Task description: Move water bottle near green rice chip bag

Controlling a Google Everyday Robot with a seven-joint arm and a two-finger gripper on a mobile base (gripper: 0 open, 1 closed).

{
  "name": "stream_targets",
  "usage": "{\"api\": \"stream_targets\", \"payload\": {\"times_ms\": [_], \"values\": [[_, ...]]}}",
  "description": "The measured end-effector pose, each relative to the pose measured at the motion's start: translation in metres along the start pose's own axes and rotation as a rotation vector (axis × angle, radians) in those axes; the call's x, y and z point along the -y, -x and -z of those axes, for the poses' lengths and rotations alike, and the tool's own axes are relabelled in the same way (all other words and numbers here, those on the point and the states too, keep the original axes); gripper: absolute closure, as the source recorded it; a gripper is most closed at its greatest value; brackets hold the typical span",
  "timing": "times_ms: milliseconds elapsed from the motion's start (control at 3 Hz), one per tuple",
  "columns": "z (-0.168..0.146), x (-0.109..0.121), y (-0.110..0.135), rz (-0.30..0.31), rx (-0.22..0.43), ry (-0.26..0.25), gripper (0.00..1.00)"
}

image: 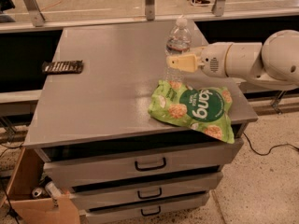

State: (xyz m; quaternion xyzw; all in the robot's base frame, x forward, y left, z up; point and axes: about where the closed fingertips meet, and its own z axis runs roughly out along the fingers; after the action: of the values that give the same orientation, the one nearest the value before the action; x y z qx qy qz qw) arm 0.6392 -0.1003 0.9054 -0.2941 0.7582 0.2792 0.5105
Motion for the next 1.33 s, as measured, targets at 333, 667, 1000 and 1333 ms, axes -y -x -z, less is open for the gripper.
{"api": "stream_targets", "payload": {"times_ms": [333,667,1000,1333], "values": [[0.000,0.000,0.000,0.000,0.000,0.000,0.05],[0.002,-0.006,-0.007,0.013,0.009,0.017,0.00],[0.027,0.016,-0.022,0.053,0.019,-0.006,0.00],[0.067,0.051,-0.025,0.139,0.024,-0.059,0.00]]}}
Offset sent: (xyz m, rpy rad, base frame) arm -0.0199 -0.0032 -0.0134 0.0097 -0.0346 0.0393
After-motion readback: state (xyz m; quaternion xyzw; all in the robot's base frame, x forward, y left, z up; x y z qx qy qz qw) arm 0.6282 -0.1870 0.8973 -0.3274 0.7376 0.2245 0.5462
